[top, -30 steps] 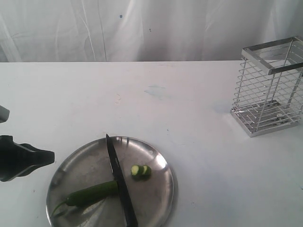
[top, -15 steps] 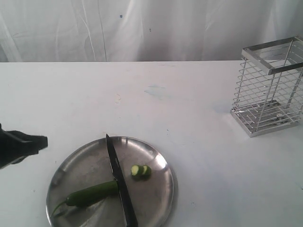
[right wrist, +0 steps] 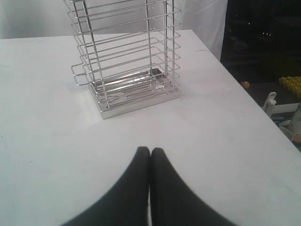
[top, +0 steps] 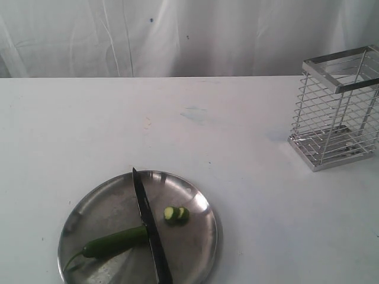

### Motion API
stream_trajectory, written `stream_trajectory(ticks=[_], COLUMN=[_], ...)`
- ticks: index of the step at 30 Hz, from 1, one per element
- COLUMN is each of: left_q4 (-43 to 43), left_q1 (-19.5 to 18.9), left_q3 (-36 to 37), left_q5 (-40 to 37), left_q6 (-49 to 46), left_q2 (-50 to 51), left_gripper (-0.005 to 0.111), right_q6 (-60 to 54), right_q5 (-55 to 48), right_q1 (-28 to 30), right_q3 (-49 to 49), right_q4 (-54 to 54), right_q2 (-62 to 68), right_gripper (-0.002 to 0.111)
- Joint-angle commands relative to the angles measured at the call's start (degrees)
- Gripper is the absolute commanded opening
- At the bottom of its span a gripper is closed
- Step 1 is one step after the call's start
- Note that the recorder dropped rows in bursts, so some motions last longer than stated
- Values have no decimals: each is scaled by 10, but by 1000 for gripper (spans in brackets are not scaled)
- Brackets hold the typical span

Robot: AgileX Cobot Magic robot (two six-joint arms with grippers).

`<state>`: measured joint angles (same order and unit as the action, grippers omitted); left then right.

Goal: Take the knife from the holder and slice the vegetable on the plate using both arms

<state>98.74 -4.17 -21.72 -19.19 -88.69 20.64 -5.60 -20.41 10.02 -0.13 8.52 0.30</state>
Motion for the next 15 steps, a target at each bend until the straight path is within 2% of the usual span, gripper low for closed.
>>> stream_trajectory(ticks=[1,4,5,7,9,11,12,14,15], left_q4=[-17,-71,-100,-194,-266,-388,-471,-590,-686], left_q1=[2,2,2,2,2,2,2,2,2], left_q3=[-6,-11,-10,-8,-13,-27,-37,-46,-50], left_q5=[-90,-203,-224,-218,-177,-135,-115,-68,-32], left_q6=[4,4,4,23,134,281,364,461,539], left_q2=[-17,-18,-18,-20,-27,-37,-43,-50,-56], left_gripper=[0,0,0,0,0,0,0,0,0], right_q6=[1,1,1,1,1,1,1,1,1], right_q5=[3,3,3,3,3,3,3,3,3], right_q1=[2,2,2,2,2,2,2,2,2], right_q3=[1,1,1,1,1,1,1,1,1], right_q4=[-5,-5,-5,-5,-5,-5,-5,-5,-5], right_q2=[-3,-3,-3,-3,-3,-3,-3,-3,-3], right_gripper=[0,0,0,0,0,0,0,0,0])
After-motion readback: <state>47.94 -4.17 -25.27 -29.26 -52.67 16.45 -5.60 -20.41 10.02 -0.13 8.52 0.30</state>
